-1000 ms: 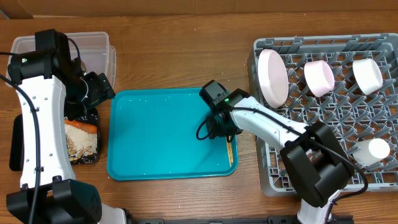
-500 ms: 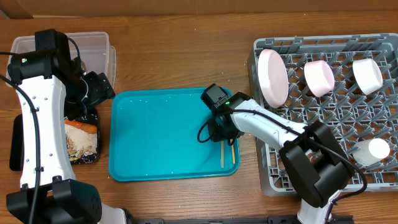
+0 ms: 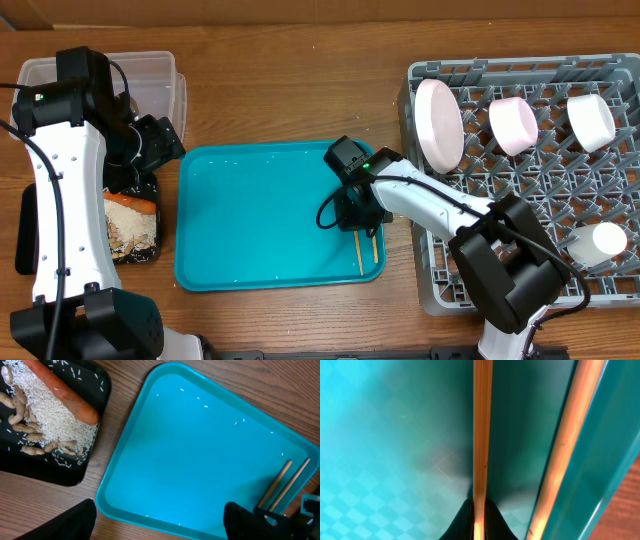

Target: Sort waste into correct bins and load items into the dishwasher

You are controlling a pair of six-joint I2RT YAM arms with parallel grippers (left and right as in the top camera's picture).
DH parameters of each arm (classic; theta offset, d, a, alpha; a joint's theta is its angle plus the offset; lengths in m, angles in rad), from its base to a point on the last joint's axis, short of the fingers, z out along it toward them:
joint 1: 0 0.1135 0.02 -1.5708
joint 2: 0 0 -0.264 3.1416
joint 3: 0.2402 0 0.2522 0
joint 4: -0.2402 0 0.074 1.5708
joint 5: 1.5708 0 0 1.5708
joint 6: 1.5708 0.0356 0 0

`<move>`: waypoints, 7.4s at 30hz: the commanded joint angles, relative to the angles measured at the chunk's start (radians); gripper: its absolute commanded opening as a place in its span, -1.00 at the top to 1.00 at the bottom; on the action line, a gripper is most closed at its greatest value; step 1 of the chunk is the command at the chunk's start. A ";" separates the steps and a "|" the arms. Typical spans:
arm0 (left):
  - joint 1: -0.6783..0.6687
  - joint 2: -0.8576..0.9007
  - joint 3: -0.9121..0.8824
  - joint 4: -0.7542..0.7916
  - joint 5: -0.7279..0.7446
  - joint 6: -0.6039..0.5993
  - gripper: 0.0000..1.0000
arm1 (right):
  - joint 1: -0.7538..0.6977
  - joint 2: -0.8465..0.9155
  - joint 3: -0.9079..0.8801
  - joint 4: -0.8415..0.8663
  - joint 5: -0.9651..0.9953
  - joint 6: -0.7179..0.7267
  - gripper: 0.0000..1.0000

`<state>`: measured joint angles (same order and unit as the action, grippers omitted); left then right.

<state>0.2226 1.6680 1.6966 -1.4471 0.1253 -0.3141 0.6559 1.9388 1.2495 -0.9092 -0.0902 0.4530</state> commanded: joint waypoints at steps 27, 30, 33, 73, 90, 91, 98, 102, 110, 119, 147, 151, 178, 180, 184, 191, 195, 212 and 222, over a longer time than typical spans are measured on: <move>-0.002 -0.006 0.005 0.008 -0.006 0.016 -0.71 | -0.180 -0.485 0.058 -0.520 0.293 -0.034 0.87; -0.002 -0.006 0.005 0.008 -0.006 0.016 -0.72 | -0.217 -0.486 0.021 -0.518 0.292 -0.035 0.87; -0.002 -0.006 0.005 0.008 -0.006 0.015 -0.71 | -0.237 -0.486 -0.008 -0.518 0.275 -0.073 0.87; -0.027 -0.006 0.005 0.019 -0.005 0.014 -0.78 | -0.236 -0.471 -0.031 -0.190 -0.151 -0.218 0.36; -0.027 -0.006 0.005 0.020 -0.005 0.014 -0.78 | -0.118 -0.165 -0.041 -0.060 -0.032 -0.190 0.27; -0.027 -0.006 0.005 0.020 -0.005 0.014 -0.78 | -0.103 -0.150 -0.041 -0.049 0.006 -0.172 0.25; -0.027 -0.006 0.005 0.023 -0.006 0.014 -0.79 | -0.061 -0.097 -0.045 0.006 0.142 -0.089 0.19; -0.027 -0.006 0.005 0.022 -0.005 0.014 -0.79 | -0.061 -0.086 -0.052 0.031 0.141 -0.089 0.16; -0.027 -0.006 0.005 0.023 -0.006 0.015 -0.79 | -0.057 -0.063 -0.052 0.031 0.044 -0.089 0.16; -0.027 -0.006 0.005 0.023 -0.006 0.015 -0.78 | -0.045 -0.062 -0.053 0.042 0.045 -0.085 0.16; -0.027 -0.006 0.005 0.021 -0.006 0.015 -0.78 | -0.045 -0.038 0.016 -0.028 0.017 -0.055 0.88; -0.027 -0.006 0.005 0.020 -0.006 0.015 -0.79 | -0.048 -0.140 0.043 -0.075 0.018 -0.056 0.90; -0.027 -0.006 0.005 0.015 -0.006 0.015 -0.79 | -0.240 -0.483 -0.090 -0.383 0.282 -0.200 0.89; -0.027 -0.006 0.005 0.015 -0.006 0.015 -0.79 | -0.243 -0.483 -0.099 -0.370 0.273 -0.200 0.88; -0.027 -0.006 0.005 0.015 -0.006 0.015 -0.79 | -0.243 -0.483 -0.122 -0.339 0.274 -0.200 0.71; -0.027 -0.006 0.005 0.015 -0.006 0.015 -0.79 | -0.243 -0.483 -0.129 -0.327 0.273 -0.199 0.21; -0.027 -0.006 0.005 0.015 -0.006 0.015 -0.79 | -0.243 -0.485 -0.113 -0.342 0.241 -0.188 0.23; -0.235 -0.006 0.005 0.021 -0.006 0.192 -0.99 | -0.380 -0.565 0.146 -0.048 -0.075 -0.196 -0.93; -0.314 -0.006 0.005 -0.174 -0.005 0.175 -0.99 | -0.620 -0.552 0.146 -0.324 -0.171 -0.238 -1.00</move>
<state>-0.0940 1.6680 1.6966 -1.5852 0.1223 -0.1417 0.0700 1.3865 1.3849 -1.1843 -0.2207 0.2565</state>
